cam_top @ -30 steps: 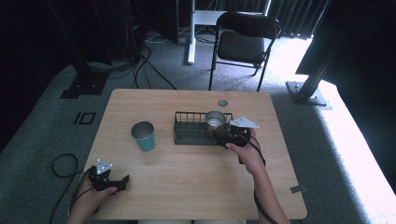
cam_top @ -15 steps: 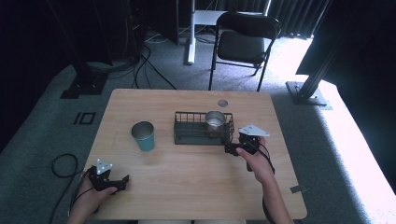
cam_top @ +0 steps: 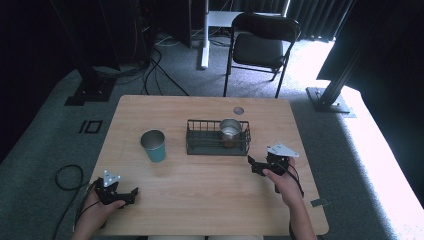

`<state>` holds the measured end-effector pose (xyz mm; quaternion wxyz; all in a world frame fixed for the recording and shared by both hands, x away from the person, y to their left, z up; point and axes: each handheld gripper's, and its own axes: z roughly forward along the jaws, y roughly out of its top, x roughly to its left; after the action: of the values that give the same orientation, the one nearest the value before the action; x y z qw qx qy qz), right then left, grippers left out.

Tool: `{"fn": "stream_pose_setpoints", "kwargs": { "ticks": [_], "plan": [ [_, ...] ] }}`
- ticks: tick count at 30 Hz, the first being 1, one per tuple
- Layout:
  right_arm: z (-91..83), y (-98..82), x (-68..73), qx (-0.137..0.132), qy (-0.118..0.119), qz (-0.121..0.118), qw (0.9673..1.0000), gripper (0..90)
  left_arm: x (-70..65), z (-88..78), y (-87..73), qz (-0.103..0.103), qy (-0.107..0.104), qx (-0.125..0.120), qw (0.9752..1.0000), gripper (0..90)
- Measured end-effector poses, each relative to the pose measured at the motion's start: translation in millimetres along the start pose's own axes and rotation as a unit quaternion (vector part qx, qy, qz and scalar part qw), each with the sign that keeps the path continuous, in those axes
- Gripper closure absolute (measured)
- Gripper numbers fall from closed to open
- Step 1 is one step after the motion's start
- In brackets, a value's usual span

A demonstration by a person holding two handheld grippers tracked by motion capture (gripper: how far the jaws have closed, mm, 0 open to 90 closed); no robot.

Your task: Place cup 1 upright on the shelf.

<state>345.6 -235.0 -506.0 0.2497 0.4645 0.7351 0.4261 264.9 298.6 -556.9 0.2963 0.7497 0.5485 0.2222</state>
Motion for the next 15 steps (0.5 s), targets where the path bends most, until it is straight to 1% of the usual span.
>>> {"fn": "stream_pose_setpoints", "kwargs": {
  "ticks": [3,4,6,9,11,12,15],
  "plan": [
    [-1.0,-9.3,-3.8,0.007,-0.003,0.007,0.9999,11.7,0.1,-0.1,0.0,0.001,0.000,0.001,1.0000,0.4],
    [-1.0,-9.3,-3.8,0.007,-0.003,0.007,0.9999,11.7,0.1,-0.1,0.0,0.001,0.000,0.001,1.0000,0.4],
    [-1.4,-16.6,-5.8,0.014,-0.004,0.011,0.9998,11.7,0.0,0.0,0.0,0.000,0.000,0.000,1.0000,0.4],
    [-1.6,-22.9,-8.0,0.019,-0.005,0.012,0.9997,11.7,0.1,-0.1,0.0,0.001,0.000,0.001,1.0000,0.4],
    [-2.3,-26.6,-8.4,0.024,-0.001,0.013,0.9996,11.7,0.1,-0.1,0.0,0.001,0.000,0.001,1.0000,0.4],
    [-2.8,-28.0,-8.7,0.025,-0.001,0.010,0.9996,11.7,0.1,-0.1,0.0,0.001,0.000,0.001,1.0000,0.4],
    [-4.8,-31.3,-9.7,0.028,-0.003,0.011,0.9996,11.7,0.1,-0.1,0.0,0.001,0.000,0.001,1.0000,0.4]
  ]
}}
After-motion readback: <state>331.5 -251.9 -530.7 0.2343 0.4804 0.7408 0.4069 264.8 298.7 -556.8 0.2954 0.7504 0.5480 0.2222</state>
